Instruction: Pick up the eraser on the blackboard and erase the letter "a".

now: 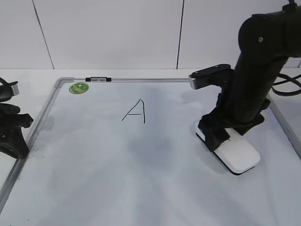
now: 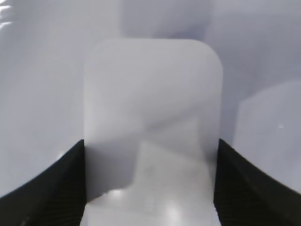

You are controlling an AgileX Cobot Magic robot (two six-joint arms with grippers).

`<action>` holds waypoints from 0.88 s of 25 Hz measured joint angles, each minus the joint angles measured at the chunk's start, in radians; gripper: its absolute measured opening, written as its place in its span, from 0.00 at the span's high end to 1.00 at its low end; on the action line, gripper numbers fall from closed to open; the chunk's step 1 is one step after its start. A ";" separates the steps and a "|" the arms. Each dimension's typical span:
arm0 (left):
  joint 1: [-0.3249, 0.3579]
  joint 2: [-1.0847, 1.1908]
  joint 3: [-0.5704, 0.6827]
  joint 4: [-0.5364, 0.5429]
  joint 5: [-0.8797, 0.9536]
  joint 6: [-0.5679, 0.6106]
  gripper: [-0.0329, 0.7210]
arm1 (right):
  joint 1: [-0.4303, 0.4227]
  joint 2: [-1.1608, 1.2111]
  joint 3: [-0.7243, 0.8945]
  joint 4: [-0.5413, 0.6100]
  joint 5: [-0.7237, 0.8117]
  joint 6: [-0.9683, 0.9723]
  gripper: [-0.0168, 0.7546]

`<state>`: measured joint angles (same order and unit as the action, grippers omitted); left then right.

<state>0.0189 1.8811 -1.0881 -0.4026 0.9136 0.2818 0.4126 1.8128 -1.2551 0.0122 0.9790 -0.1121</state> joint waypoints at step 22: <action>0.000 0.000 0.000 0.002 0.000 0.000 0.84 | -0.376 0.000 0.000 -0.012 -0.106 0.064 0.24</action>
<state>0.0189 1.8811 -1.0881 -0.4009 0.9136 0.2818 0.0362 1.8128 -1.2551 0.0000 0.8734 -0.0485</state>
